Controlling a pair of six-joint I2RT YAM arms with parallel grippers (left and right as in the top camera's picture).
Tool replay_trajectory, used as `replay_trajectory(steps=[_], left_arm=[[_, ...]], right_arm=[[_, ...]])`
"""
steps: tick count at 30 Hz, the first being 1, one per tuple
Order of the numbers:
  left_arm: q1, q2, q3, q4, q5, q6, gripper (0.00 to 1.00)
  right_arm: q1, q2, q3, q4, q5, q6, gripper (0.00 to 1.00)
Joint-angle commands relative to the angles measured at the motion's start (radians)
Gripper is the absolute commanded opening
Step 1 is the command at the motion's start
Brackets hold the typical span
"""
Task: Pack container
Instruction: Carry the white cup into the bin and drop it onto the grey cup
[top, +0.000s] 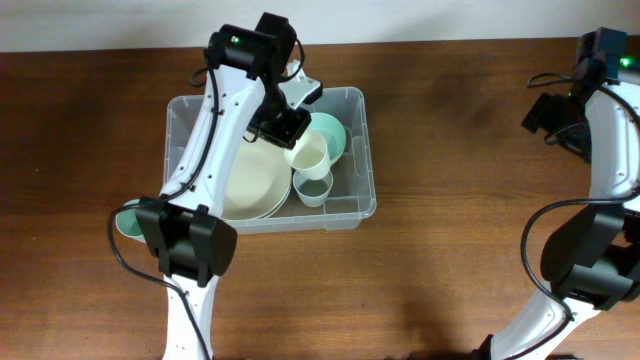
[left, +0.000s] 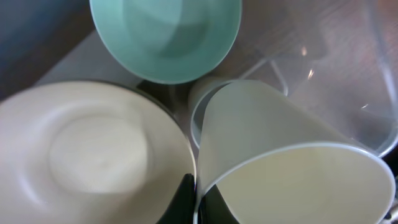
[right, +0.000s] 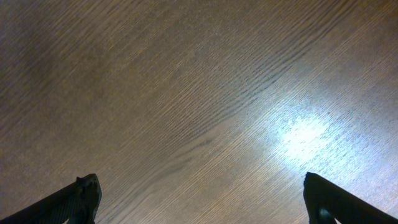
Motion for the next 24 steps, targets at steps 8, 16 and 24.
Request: replay_trajectory(steps=[8, 16, 24], left_arm=[[-0.003, 0.017, -0.001, -0.022, -0.024, -0.007, 0.05], [-0.003, 0.017, -0.001, -0.018, -0.042, -0.006, 0.79], [0.079, 0.008, 0.193, -0.005, -0.447, -0.43, 1.0]], right_arm=[[-0.001, -0.009, -0.001, 0.002, 0.002, 0.008, 0.99], [-0.001, -0.009, -0.001, 0.002, 0.002, 0.008, 0.99], [-0.001, -0.009, -0.001, 0.002, 0.002, 0.008, 0.99]])
